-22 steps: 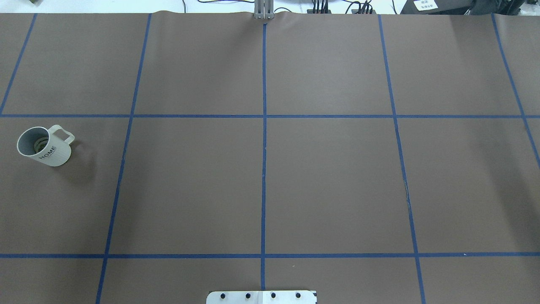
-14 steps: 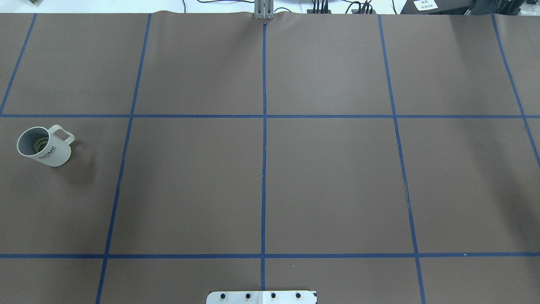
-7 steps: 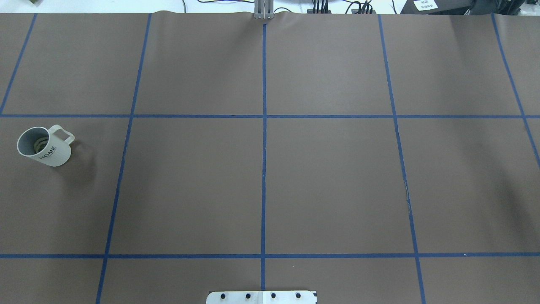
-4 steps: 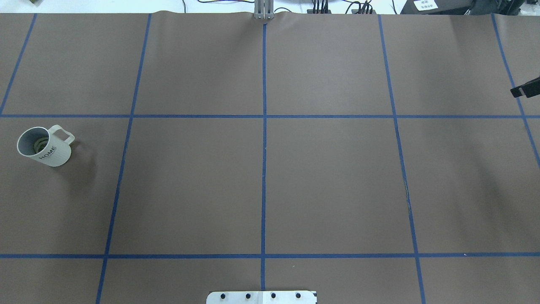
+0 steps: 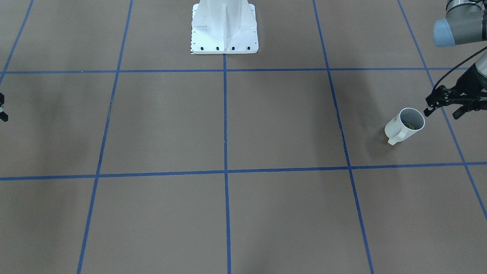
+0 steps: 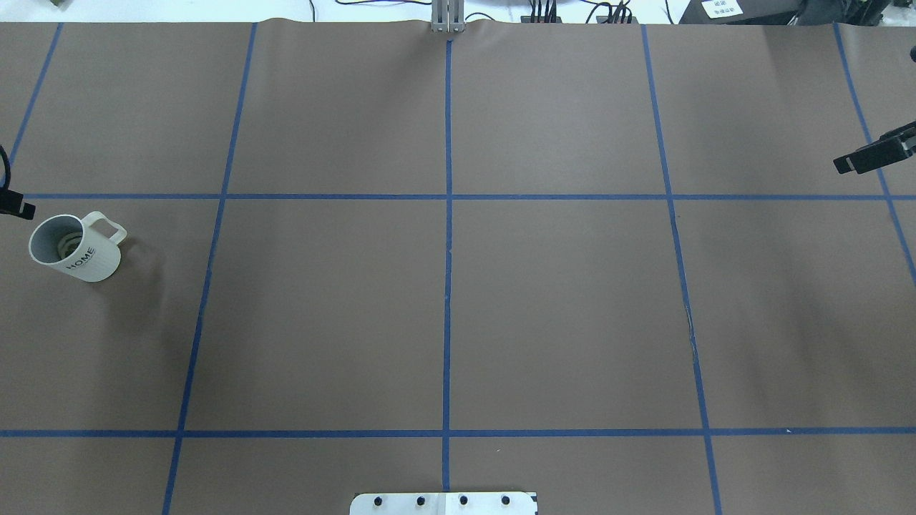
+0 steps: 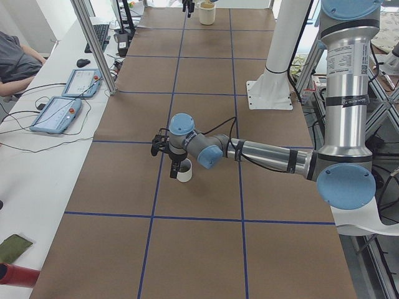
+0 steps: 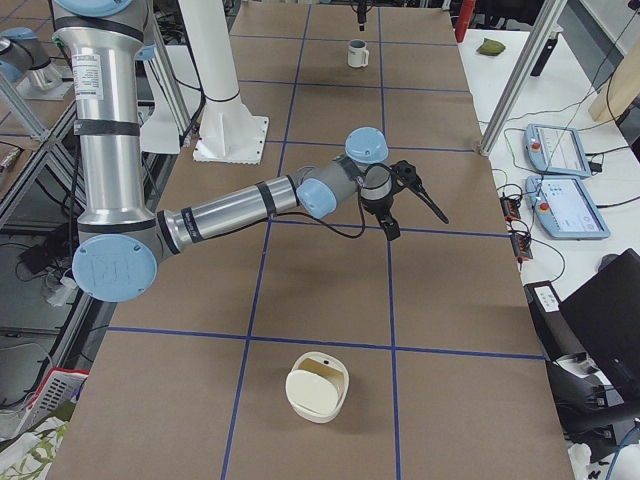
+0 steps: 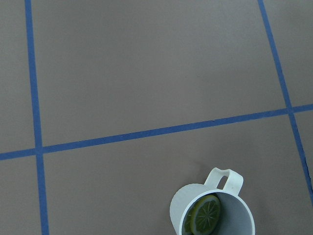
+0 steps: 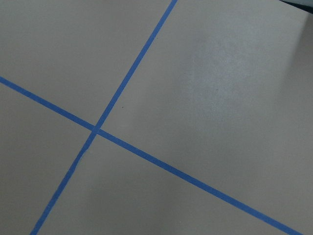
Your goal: Left arm hands cup to right arm to dump lemon
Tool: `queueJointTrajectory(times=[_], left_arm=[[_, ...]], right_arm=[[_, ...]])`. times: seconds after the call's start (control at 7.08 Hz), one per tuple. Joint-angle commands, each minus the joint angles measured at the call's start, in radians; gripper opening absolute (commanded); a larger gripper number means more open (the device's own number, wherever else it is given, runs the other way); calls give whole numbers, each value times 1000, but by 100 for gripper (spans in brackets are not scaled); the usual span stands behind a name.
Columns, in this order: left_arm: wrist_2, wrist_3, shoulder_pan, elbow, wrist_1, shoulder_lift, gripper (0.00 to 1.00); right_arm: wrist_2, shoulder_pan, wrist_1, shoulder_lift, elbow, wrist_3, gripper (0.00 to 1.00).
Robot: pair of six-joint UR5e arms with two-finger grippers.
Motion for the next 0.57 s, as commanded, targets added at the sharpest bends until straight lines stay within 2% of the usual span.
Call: queueJointTrajectory(times=[0.0, 0.28, 0.42], left_arm=[[30, -16, 48, 23, -19, 0, 100], [62, -16, 73, 98, -122, -1, 100], [62, -18, 75, 115, -154, -1, 89]], right_arm=[[-1, -1, 9, 1, 0, 2, 100], [-3, -1, 9, -1, 0, 2, 100], [-3, -1, 9, 1, -2, 1, 100]])
